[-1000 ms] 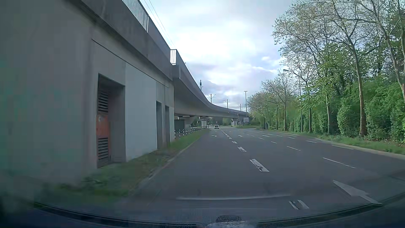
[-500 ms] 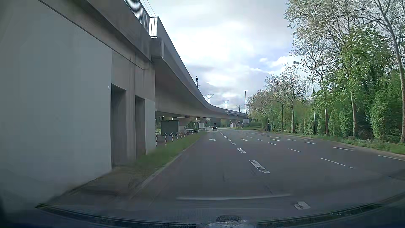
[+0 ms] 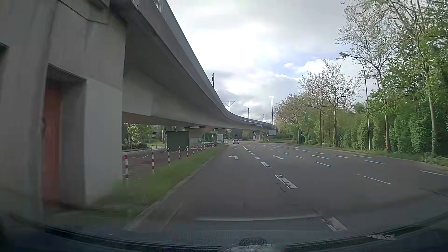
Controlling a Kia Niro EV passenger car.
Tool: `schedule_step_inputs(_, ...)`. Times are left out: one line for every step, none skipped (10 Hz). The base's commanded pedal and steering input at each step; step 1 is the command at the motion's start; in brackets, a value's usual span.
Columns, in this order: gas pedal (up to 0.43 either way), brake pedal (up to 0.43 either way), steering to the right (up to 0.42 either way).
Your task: Follow the waypoints while adhering to traffic rules and regulations
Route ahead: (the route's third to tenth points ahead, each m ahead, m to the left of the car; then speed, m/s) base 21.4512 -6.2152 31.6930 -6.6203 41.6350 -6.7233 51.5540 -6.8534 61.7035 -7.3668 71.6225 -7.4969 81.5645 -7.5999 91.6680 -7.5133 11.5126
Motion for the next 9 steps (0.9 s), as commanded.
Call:
schedule_step_inputs(0.02, 0.0, 0.005)
schedule_step_inputs(0.02, 0.0, 0.005)
schedule_step_inputs(0.02, 0.0, 0.005)
schedule_step_inputs(0.0, 0.0, 0.004)
schedule_step_inputs(0.0, 0.0, 0.004)
schedule_step_inputs(0.0, 0.0, 0.004)
schedule_step_inputs(0.0, 0.0, 0.003)
schedule_step_inputs(0.0, 0.0, 0.002)
schedule_step_inputs(0.0, 0.0, 0.002)
